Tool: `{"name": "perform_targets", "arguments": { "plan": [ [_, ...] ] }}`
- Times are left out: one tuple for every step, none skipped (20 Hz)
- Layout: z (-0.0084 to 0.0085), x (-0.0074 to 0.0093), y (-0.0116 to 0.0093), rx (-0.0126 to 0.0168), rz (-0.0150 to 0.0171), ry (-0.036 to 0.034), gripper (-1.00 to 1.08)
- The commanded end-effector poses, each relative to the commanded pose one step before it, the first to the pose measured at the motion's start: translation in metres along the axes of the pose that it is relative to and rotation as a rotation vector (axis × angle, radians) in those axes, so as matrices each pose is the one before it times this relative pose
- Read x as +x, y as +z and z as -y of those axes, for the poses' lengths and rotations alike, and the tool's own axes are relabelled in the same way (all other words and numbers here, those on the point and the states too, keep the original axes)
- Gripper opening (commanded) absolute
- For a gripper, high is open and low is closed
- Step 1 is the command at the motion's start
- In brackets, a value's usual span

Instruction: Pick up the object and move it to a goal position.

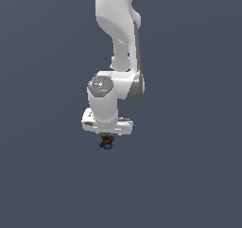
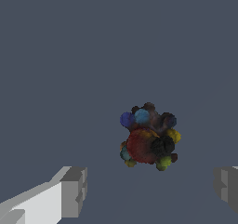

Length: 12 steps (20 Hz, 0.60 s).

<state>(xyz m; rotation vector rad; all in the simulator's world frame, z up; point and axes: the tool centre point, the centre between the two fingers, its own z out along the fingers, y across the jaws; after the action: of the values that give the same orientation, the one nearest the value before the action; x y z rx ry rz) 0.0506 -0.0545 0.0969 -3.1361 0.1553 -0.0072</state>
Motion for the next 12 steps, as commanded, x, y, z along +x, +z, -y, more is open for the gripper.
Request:
{"name": "perform_targets", "arguments": {
  "plan": [
    [-0.00752,0.00354,0.00874,-0.00083,0.00184,0.01584,1.00],
    [-0.00221,0.00085,0.00255,-0.00033,0.00081,0.00450,1.00],
    [-0.00182,0.00069,0.00209,-0.00028,0.00066,0.00368,1.00],
    [-0.00140,0.00053,0.00163,-0.00022,0.00051,0.00284,1.00],
    [-0.00104,0.00038,0.00117,-0.00016,0.00038,0.00209,1.00],
    [-0.00057,0.00022,0.00069,-0.00009,0.00021,0.00117,1.00],
    [-0.00025,0.00008,0.00024,-0.00004,0.00009,0.00048,1.00],
    [0.00060,-0.00081,-0.00081,-0.00011,0.00069,-0.00169,1.00],
    [0.00000,0.00000,0.00038,0.00000,0.00000,0.00000,1.00],
    [0.00001,0.00000,0.00113,0.00000,0.00000,0.00000,1.00],
    [0.00002,-0.00001,0.00188,0.00000,0.00000,0.00000,1.00],
    [0.00003,-0.00002,0.00262,0.00000,0.00000,0.00000,1.00]
  ]
}}
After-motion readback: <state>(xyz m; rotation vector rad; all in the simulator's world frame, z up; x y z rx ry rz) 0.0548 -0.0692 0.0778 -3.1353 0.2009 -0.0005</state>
